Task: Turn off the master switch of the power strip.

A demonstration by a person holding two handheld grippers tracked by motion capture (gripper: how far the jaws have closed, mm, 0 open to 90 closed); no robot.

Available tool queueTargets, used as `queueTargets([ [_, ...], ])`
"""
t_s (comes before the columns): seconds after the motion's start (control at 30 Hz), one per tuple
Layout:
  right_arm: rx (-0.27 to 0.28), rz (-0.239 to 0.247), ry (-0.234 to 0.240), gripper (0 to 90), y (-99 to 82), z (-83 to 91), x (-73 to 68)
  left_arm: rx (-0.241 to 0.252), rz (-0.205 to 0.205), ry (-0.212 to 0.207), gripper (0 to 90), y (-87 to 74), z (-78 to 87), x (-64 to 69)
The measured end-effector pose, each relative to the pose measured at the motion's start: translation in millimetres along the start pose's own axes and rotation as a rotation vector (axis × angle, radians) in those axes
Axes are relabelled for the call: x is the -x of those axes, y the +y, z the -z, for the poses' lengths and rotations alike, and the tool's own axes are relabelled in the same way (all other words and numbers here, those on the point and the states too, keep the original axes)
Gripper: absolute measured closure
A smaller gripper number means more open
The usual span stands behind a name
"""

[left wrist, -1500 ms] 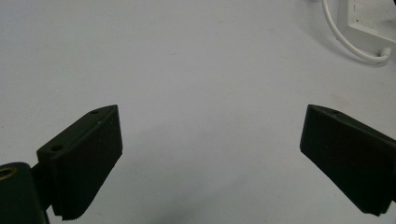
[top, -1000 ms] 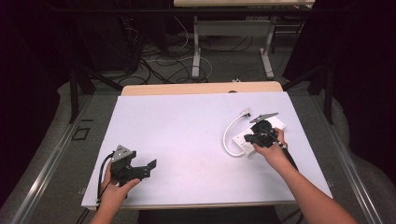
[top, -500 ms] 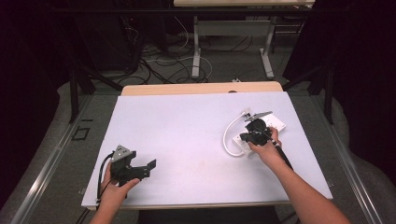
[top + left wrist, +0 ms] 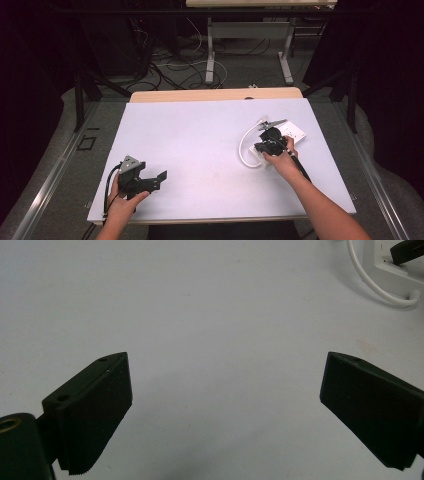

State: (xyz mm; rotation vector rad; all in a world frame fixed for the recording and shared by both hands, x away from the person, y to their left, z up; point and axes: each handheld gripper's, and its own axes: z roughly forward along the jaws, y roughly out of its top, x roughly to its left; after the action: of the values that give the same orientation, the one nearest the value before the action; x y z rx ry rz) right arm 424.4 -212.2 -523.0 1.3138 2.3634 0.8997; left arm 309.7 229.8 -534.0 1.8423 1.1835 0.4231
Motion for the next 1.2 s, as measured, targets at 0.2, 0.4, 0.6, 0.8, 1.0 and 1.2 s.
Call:
queueTargets([
  [0.2,-0.001,-0.003,0.005,90.0,-0.1,-0.1,0.2,-0.001,0.001,-0.001,6.6,0.1,0.4,0.4],
  [0.4,-0.004,0.004,0.007,90.0,-0.4,-0.2,-0.6,-0.007,-0.001,-0.003,6.7,0.2,0.7,0.0],
  [0.6,-0.006,0.026,-0.004,90.0,-1.0,-1.2,-2.2,0.000,0.000,0.003,6.8,-0.1,0.7,0.6],
  [0.8,-0.009,0.019,-0.003,90.0,-2.2,-2.3,-1.2,-0.009,-0.002,-0.004,6.9,-0.1,1.2,0.5],
  [1.0,0.001,0.023,-0.006,90.0,-2.8,-2.3,-3.2,-0.009,-0.002,-0.004,6.9,-0.1,0.6,0.8],
  [1.2,0.022,0.013,-0.008,90.0,-2.3,0.1,2.0,-0.007,-0.002,-0.002,6.9,0.0,0.3,-0.7],
])
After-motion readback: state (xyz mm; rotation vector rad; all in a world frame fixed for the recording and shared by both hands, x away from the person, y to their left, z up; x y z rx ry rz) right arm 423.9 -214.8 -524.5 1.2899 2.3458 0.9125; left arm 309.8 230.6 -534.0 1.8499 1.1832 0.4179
